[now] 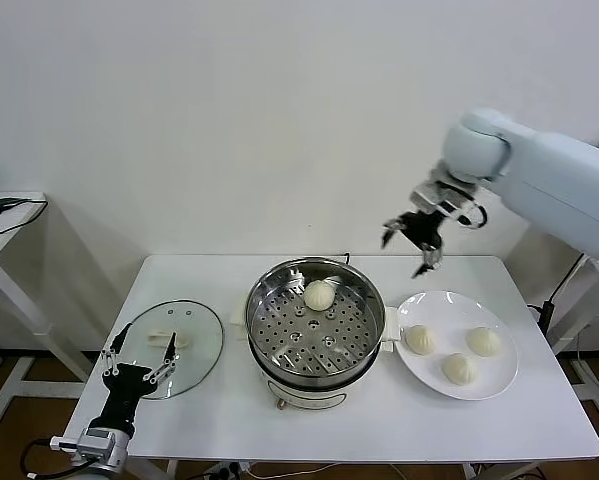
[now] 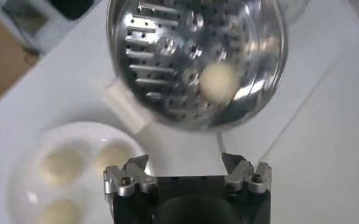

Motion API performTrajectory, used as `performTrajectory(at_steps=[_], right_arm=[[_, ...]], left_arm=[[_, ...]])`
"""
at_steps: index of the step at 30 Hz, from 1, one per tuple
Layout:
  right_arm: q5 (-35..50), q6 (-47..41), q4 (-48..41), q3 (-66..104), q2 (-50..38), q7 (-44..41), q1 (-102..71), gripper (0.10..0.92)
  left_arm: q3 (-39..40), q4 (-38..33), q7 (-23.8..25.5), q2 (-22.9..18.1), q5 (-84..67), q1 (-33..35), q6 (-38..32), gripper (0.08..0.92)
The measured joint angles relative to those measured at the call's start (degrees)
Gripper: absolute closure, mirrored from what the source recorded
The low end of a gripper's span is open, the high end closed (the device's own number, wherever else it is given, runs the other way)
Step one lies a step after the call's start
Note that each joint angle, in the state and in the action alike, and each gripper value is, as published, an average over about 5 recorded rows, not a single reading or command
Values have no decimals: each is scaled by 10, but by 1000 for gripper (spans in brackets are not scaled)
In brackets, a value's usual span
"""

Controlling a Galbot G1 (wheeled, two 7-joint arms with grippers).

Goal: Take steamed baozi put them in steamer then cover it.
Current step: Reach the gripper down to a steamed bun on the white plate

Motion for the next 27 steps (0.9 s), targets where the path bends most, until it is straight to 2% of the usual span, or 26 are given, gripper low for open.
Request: performTrajectory(at_steps=[10,27], right_arm=[[-64,-44,-34,93,-22,15,-143,203],[-145,-74,-109,203,21,55,-293,203]], left_arm=[[1,3,-1,-4,4,1,-1,177],[4,13,-1,-7,7,-4,-1,177]])
